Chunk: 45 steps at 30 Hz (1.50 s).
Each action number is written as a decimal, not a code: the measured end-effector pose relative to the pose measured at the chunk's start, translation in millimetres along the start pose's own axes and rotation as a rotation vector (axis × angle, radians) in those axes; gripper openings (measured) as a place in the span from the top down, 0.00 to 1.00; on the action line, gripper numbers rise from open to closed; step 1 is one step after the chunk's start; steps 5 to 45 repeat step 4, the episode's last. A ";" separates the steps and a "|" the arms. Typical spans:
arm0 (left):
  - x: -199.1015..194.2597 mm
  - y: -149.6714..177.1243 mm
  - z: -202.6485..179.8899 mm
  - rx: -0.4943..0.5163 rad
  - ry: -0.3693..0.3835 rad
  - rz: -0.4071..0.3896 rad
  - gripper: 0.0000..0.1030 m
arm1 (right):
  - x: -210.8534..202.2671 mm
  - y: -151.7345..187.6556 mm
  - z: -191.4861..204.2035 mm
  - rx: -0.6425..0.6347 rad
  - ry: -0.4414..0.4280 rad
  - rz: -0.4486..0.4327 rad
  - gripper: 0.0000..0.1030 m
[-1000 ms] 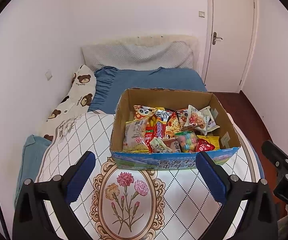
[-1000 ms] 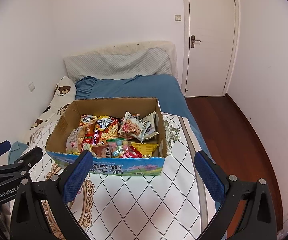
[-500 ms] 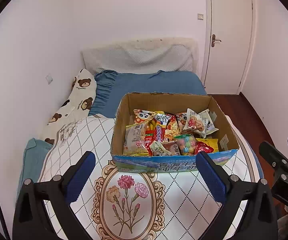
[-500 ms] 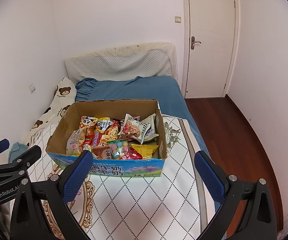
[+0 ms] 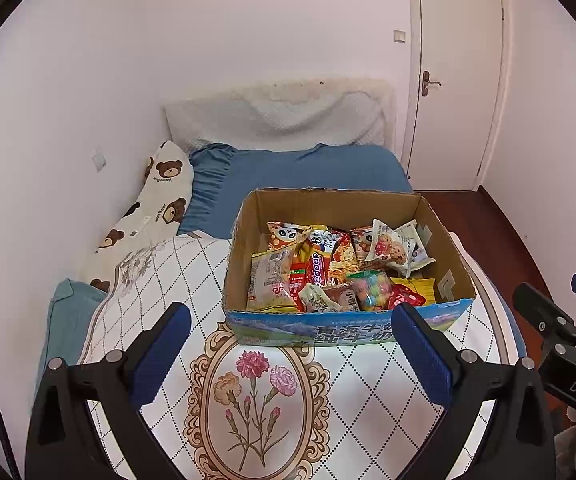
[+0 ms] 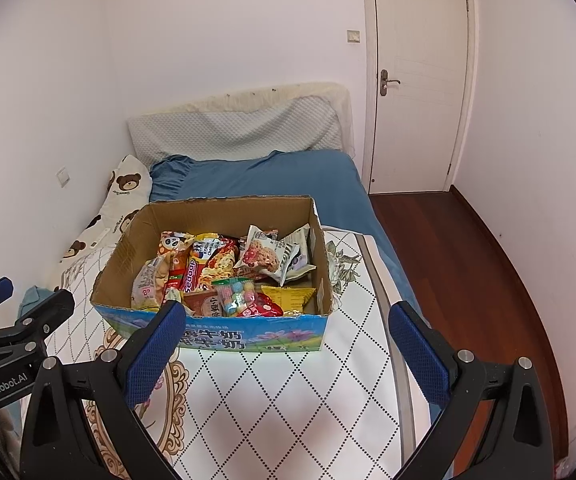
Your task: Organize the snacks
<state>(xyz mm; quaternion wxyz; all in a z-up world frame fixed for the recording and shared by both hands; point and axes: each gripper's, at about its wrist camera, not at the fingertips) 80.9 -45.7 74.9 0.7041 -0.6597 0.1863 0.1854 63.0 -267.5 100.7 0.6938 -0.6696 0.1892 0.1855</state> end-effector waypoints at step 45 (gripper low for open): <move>-0.8 -1.0 -0.3 -0.003 0.001 -0.004 0.00 | 0.3 0.3 0.1 -0.001 0.000 0.001 0.00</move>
Point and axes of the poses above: each gripper's, at about its wrist camera, not at the fingertips, and x roughly the way its jaws point, z to its left, y to its underside, and after that the axes turned 13 degrees about -z, right-handed
